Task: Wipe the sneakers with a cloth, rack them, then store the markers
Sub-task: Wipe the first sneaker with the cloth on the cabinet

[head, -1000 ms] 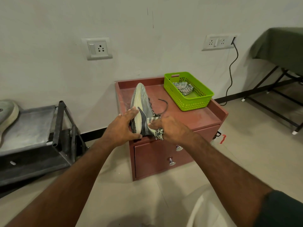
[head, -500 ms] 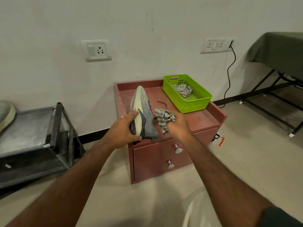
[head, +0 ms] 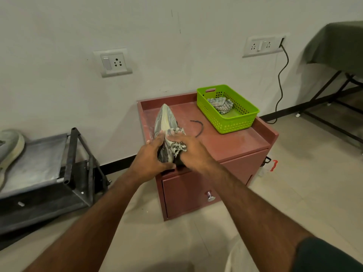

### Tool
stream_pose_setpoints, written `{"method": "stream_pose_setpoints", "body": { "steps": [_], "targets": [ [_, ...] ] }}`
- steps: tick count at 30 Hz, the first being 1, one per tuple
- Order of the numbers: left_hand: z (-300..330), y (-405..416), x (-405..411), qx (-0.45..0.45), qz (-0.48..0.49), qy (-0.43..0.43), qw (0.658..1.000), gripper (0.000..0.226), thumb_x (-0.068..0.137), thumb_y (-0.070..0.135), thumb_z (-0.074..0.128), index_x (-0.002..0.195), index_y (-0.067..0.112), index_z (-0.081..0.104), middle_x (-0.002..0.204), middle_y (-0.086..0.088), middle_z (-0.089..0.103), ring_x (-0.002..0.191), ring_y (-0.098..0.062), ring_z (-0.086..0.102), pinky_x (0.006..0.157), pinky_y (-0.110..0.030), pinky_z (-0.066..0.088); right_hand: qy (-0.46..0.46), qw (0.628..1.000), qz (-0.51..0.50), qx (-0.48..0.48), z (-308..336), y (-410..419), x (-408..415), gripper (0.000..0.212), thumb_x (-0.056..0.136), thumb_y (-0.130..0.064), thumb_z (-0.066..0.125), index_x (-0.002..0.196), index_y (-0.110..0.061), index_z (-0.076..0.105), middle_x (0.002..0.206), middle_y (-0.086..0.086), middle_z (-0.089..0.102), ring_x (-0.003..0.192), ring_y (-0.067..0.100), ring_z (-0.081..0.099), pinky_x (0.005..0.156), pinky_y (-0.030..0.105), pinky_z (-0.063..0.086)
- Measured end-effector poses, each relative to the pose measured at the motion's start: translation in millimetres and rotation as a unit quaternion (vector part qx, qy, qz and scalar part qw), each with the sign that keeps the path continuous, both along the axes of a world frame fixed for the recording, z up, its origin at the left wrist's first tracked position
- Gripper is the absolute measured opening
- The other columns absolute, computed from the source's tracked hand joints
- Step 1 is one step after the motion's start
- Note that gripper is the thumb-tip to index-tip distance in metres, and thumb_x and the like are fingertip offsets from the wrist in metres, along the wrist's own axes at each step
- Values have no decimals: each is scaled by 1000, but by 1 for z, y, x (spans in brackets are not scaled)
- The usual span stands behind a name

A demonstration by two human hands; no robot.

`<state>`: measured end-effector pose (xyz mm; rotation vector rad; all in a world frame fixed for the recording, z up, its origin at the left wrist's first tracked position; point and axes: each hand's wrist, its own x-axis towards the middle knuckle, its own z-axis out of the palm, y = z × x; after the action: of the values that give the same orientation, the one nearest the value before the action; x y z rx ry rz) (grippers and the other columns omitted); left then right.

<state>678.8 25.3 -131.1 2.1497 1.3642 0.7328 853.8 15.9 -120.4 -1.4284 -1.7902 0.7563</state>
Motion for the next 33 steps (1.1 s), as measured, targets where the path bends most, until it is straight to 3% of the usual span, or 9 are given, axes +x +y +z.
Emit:
{"method": "stream_pose_setpoints", "body": {
  "steps": [3,7,12,15,19,22,26,30,33],
  "targets": [
    [-1,3,-10,-22,12,13,1000,124,58,40,95,158,28,21,152,3,47,137,-25,44,112,-40,40,27,998,41,-41,1,-2,2,69,73,12,52,101,-47,75,139,-7,59,134,4,48,117,32,34],
    [0,4,-16,-3,2,51,999,118,63,47,90,158,27,23,160,6,35,139,-23,41,118,-45,33,118,989,38,-84,16,-15,15,36,73,9,59,70,-21,79,84,1,77,91,19,73,88,36,57],
    [1,2,-13,16,17,56,998,116,61,47,90,156,26,27,156,1,42,134,-24,46,110,-45,44,263,942,-208,15,6,1,37,32,77,-3,62,96,-25,77,88,-4,75,75,12,60,63,30,45],
    [2,2,-13,12,12,32,999,116,60,43,93,155,24,31,156,1,42,134,-20,50,108,-35,46,320,920,-224,-11,-1,0,36,20,84,-12,67,100,-22,75,83,-6,70,70,10,57,56,28,43],
    [2,-1,-12,24,16,22,999,112,60,38,94,154,23,35,154,1,45,131,-17,53,105,-27,47,163,972,-102,-135,-14,-12,5,46,72,-17,79,111,-29,58,98,-3,70,87,15,66,70,30,55],
    [2,-4,-9,30,25,32,999,114,62,38,93,156,21,30,159,1,37,136,-18,48,108,-29,45,175,957,-158,-168,-11,0,2,74,44,-17,93,107,-28,56,99,-4,72,90,16,70,79,38,60],
    [1,-6,-6,12,13,41,999,120,64,37,93,159,23,21,160,0,34,133,-19,50,106,-28,46,242,932,-144,-230,-3,7,15,57,49,6,90,98,-13,67,85,2,75,76,21,72,66,39,61],
    [5,-7,4,23,14,80,996,121,67,52,86,160,22,14,165,0,22,148,-22,25,123,-37,20,31,991,-130,-1,17,5,23,51,54,-5,89,97,-21,66,93,-2,71,83,17,67,72,29,55],
    [5,-5,10,8,22,111,994,112,72,61,79,159,26,19,165,4,21,151,-26,13,122,-39,13,-124,977,-118,127,25,5,45,25,71,-17,71,94,-23,63,83,1,67,79,25,64,66,36,52]
  ]
}}
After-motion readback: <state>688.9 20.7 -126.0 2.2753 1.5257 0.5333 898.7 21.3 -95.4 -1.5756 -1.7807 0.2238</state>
